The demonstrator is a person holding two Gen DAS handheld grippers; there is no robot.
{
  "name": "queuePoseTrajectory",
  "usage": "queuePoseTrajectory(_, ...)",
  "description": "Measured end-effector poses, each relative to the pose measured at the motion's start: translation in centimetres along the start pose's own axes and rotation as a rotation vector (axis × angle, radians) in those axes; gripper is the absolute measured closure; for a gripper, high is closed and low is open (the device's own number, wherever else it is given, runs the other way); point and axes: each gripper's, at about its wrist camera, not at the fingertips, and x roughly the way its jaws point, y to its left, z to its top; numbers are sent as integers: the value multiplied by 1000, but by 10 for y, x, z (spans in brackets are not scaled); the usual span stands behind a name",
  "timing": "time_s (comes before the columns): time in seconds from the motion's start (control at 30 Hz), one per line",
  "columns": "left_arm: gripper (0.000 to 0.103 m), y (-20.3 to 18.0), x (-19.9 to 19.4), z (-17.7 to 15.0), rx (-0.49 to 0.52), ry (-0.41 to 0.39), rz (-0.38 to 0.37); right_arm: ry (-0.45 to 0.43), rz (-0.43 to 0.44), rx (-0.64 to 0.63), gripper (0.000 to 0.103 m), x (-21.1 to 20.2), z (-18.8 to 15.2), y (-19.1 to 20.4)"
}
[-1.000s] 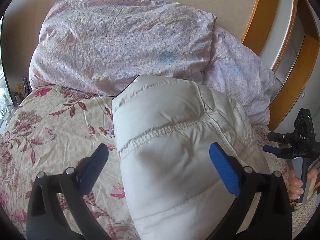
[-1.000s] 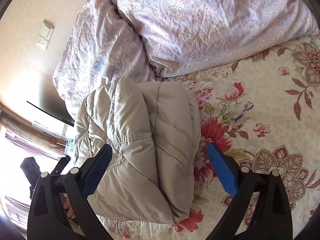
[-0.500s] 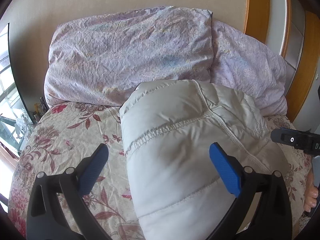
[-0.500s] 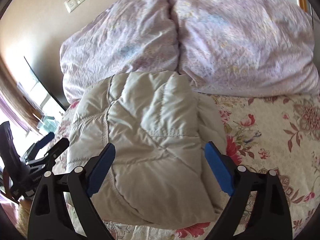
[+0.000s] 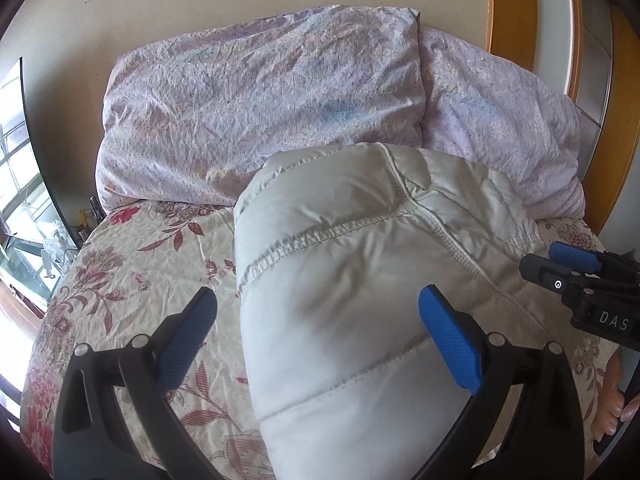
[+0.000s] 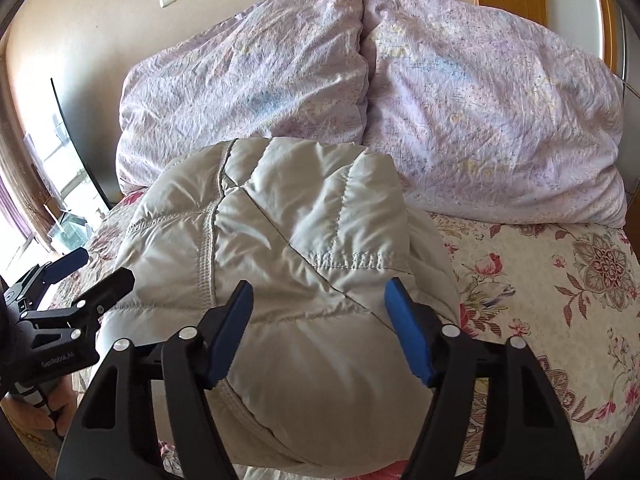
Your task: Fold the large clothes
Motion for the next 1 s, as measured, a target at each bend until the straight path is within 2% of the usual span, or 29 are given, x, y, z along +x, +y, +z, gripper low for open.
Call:
queuePoseTrajectory(0.1, 2, -9, 5, -3, 19, 2, 1, -24, -17, -13, 37, 3, -5, 0)
queuePoseTrajectory(0.37, 2, -19, 26, -10, 37, 30, -30, 1, -65, -45, 37, 30, -24, 0)
queuePoseTrajectory(0.6, 2, -28, 44, -17, 64, 31, 1, 26, -51, -44, 35, 50, -35, -5)
queuePoseTrajectory(1.0, 2, -32, 64, -20, 55, 27, 41, 28, -55, -63, 34, 65, -34, -5)
